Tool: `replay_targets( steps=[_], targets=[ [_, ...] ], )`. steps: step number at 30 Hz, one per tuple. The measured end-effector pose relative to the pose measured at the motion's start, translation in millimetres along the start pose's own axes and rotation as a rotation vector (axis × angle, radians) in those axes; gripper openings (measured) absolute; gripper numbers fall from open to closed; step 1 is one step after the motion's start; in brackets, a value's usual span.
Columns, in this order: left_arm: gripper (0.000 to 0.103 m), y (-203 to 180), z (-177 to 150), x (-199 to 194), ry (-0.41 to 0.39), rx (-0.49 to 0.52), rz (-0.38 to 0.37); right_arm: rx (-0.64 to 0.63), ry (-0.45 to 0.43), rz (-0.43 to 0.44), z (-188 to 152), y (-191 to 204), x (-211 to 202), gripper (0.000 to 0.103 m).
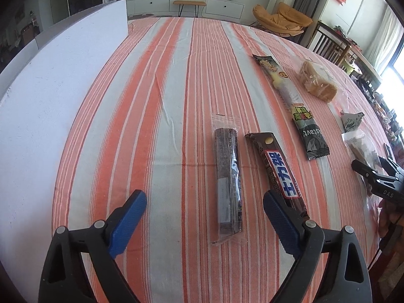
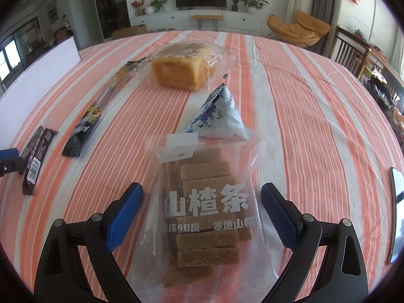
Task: Organize snacks
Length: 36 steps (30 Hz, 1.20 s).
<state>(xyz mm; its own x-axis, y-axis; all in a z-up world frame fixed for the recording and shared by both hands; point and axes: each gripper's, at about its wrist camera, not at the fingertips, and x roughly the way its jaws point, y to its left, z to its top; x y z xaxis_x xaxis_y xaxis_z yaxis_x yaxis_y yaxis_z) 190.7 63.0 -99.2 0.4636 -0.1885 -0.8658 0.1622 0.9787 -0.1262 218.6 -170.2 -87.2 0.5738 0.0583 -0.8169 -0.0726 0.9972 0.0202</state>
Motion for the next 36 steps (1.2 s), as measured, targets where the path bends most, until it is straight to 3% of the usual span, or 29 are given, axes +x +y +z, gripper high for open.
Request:
replay_targets(
  steps=[5, 7, 9, 10, 15, 17, 19, 23, 27, 29, 32, 36],
  targets=[
    [0.070, -24.9, 3.8, 8.4, -0.021, 0.111, 0.080, 0.075, 0.225, 0.130, 36.7, -20.7, -3.5, 0.094],
    [0.055, -26.0, 6.9, 8.3, -0.030, 0.096, 0.086, 0.106, 0.315, 0.115, 52.8, -30.2, -4.7, 0.095],
    [0.022, -26.9, 7.3, 7.4, -0.036, 0.092, 0.077, 0.107, 0.386, 0.110, 62.1, -32.8, -2.9, 0.095],
    [0.019, -26.7, 6.6, 7.3, -0.034, 0.087, 0.076, 0.096, 0.406, 0.107, 63.6, -30.7, -1.1, 0.095],
    [0.018, -14.7, 1.1, 0.4, -0.028, -0.005, -0.008, -0.087, 0.482, 0.048, 46.2, 3.8, 18.9, 0.095],
    [0.017, -8.3, -1.4, -6.3, -0.029, -0.037, -0.035, -0.127, 0.459, -0.010, 39.6, 8.5, 18.8, 0.092],
    [0.017, -5.7, -3.4, -16.0, -0.040, -0.050, -0.053, -0.112, 0.458, 0.011, 37.1, 5.9, 12.2, 0.060],
    [0.017, -6.5, -0.9, -33.6, -0.078, -0.064, -0.094, -0.142, 0.474, 0.009, 26.4, 2.8, -2.1, 0.058],
    [0.017, -9.3, 3.4, -48.7, -0.116, -0.075, -0.134, 0.006, 0.344, 0.171, 31.2, -15.6, -42.8, 0.058],
    [0.017, -10.1, 4.8, -53.2, -0.127, -0.080, -0.137, 0.050, 0.324, 0.178, 30.4, -20.1, -51.4, 0.058],
    [0.017, -6.4, 4.3, -62.7, -0.136, -0.118, -0.169, -0.019, 0.371, 0.122, 22.9, -7.8, -45.5, 0.059],
    [0.017, 12.2, 8.2, -102.6, -0.194, -0.171, -0.215, -0.102, 0.372, 0.163, 37.9, 33.8, -55.5, 0.059]
  ],
)
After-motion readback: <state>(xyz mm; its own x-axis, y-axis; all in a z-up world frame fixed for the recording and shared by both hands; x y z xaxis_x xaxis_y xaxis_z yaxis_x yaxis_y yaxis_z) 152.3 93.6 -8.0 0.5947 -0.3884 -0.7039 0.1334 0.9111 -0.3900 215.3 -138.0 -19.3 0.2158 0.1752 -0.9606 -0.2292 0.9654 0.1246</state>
